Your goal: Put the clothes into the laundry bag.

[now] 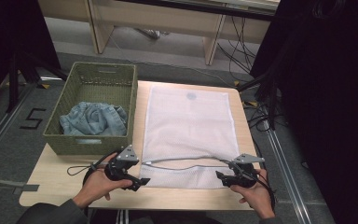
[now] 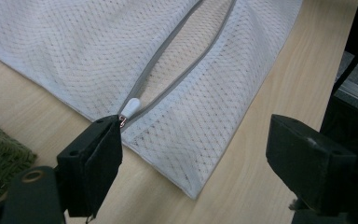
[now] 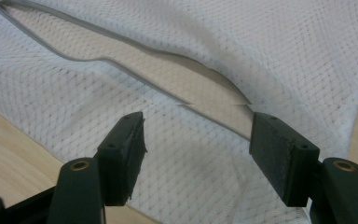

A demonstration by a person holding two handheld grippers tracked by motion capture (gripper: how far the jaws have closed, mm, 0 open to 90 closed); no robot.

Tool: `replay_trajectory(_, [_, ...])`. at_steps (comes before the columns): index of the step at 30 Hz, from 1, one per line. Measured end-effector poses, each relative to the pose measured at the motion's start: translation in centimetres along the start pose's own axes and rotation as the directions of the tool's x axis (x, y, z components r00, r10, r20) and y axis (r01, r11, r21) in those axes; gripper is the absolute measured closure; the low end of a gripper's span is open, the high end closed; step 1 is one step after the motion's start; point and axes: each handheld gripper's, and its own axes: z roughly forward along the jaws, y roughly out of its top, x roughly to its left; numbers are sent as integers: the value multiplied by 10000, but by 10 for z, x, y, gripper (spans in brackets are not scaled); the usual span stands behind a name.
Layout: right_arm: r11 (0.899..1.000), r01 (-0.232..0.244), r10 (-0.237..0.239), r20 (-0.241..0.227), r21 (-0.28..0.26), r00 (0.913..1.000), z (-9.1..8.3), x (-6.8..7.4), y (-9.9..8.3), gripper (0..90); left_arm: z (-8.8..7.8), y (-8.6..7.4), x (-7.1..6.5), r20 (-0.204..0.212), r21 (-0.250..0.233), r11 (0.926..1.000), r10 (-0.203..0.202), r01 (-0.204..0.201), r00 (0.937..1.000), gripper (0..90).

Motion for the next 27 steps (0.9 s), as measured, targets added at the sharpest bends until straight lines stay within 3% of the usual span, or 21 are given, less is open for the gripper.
replay_trajectory(2, [10000, -12, 12, 56, -45, 10000, 0, -2, 0, 367, 1, -1, 0, 26, 5, 9998, -219, 219, 9998, 178])
replay_trajectory(3, [9995, -308, 308, 13, 33, 9995, -1, -1, 0, 366, 1, -1, 0, 42, -1, 9997, -242, 242, 9997, 178])
replay_trajectory(4, [10000, -67, 67, 91, -7, 9999, 0, -4, 0, 366, 0, 0, 1, 28, 31, 10000, -64, 64, 10000, 178])
replay_trajectory(6, [10000, 42, -41, 129, -52, 9999, 1, -5, -1, 365, 0, 0, 1, 4, 32, 9999, -114, 114, 9999, 178])
replay_trajectory(9, [9999, -124, 123, 91, 41, 9999, 3, -4, 0, 364, 0, 0, 2, -9, 13, 9999, -105, 105, 9999, 177])
replay_trajectory(10, [9999, 135, -135, 116, 25, 9998, 4, -6, 0, 363, 0, 0, 2, -21, 3, 10000, -99, 99, 9999, 177])
replay_trajectory(12, [9997, -241, 241, 9, 80, 9997, 3, -3, 2, 363, 0, 0, 2, -31, -8, 9998, -207, 207, 9998, 176])
replay_trajectory(13, [9997, -230, 231, -27, 83, 9997, 4, -2, 2, 363, 0, 0, 2, -74, 9, 9998, -186, 186, 9998, 176])
replay_trajectory(14, [9998, 170, -170, 20, 67, 9999, 5, -4, 1, 363, 0, 0, 2, -44, 0, 9998, -200, 200, 9998, 176])
replay_trajectory(15, [9999, -73, 73, -57, 89, 10000, 4, -2, 2, 362, 0, 0, 2, -58, -11, 9998, -213, 213, 9998, 176])
replay_trajectory(16, [9999, 142, -142, 2, -14, 9999, 6, -3, 2, 362, 0, 0, 2, -57, -4, 9998, -221, 221, 9997, 176])
replay_trajectory(22, [10000, 59, -58, -202, 19, 9998, 10, 2, 8, 361, 0, 0, 2, -76, 19, 9998, -204, 205, 9998, 177])
replay_trajectory(25, [9993, 344, -347, -211, -170, 9992, 16, 3, 13, 361, -1, 0, 2, -119, 50, 9999, -87, 88, 9999, 176])
replay_trajectory(27, [9996, 191, -197, -254, -212, 9995, 19, 4, 18, 360, -1, 1, 3, -118, 63, 10000, -71, 71, 9999, 177])
